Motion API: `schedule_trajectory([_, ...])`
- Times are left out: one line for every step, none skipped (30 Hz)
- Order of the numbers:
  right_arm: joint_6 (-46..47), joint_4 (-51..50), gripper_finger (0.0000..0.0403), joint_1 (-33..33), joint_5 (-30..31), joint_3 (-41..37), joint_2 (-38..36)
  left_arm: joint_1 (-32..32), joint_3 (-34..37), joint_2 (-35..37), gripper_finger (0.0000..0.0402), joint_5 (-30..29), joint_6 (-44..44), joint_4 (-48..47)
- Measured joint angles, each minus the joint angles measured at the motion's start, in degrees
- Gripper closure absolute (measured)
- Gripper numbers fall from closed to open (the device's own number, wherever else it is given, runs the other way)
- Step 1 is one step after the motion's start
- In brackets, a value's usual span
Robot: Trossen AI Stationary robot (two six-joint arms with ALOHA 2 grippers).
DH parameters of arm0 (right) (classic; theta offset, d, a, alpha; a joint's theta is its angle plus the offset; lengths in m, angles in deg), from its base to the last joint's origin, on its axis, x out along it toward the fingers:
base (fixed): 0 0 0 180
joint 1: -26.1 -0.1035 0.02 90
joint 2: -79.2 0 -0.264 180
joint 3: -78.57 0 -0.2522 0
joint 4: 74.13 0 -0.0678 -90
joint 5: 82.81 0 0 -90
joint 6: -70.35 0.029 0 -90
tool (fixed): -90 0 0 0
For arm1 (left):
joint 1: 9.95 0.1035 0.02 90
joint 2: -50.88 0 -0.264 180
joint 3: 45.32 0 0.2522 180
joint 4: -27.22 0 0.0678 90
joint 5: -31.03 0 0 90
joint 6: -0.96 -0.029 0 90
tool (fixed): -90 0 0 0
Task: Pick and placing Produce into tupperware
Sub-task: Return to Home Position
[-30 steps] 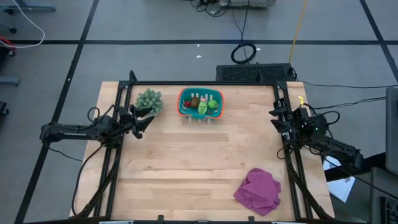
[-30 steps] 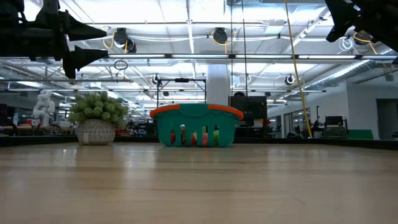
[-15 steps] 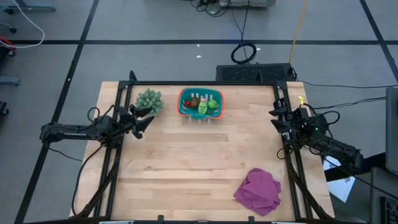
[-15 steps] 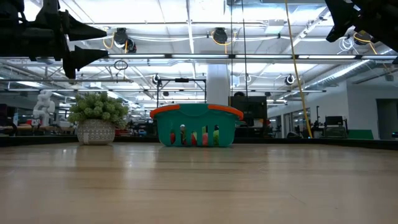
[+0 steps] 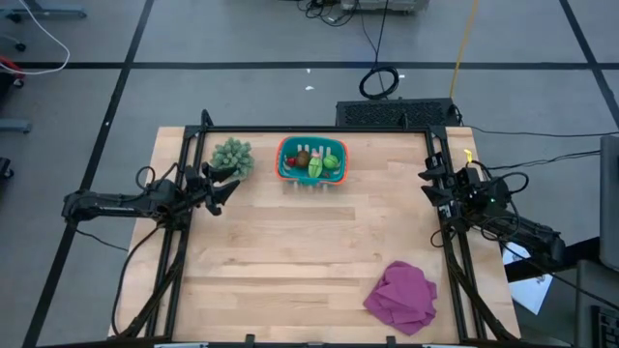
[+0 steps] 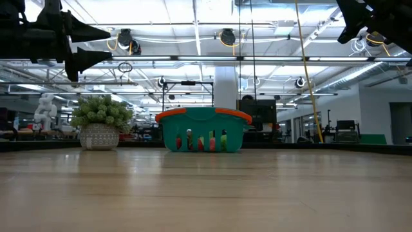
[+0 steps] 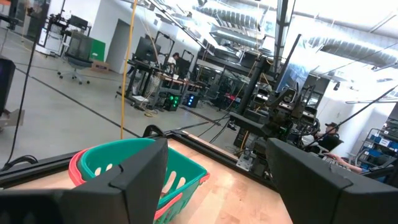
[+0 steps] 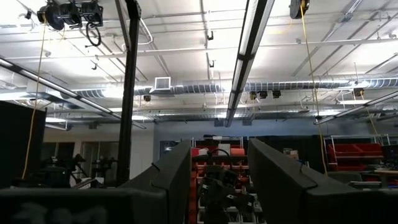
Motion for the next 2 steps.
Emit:
schedule_trajectory([0.0, 0.0, 0.0252, 0.0, 0.0, 0.0, 0.0, 0.0, 0.0, 0.0, 0.0128, 0.0, 0.0, 0.0])
schedule_trajectory([0.0, 0.0, 0.0252, 0.0, 0.0, 0.0, 0.0, 0.0, 0.0, 0.0, 0.0128, 0.0, 0.0, 0.0])
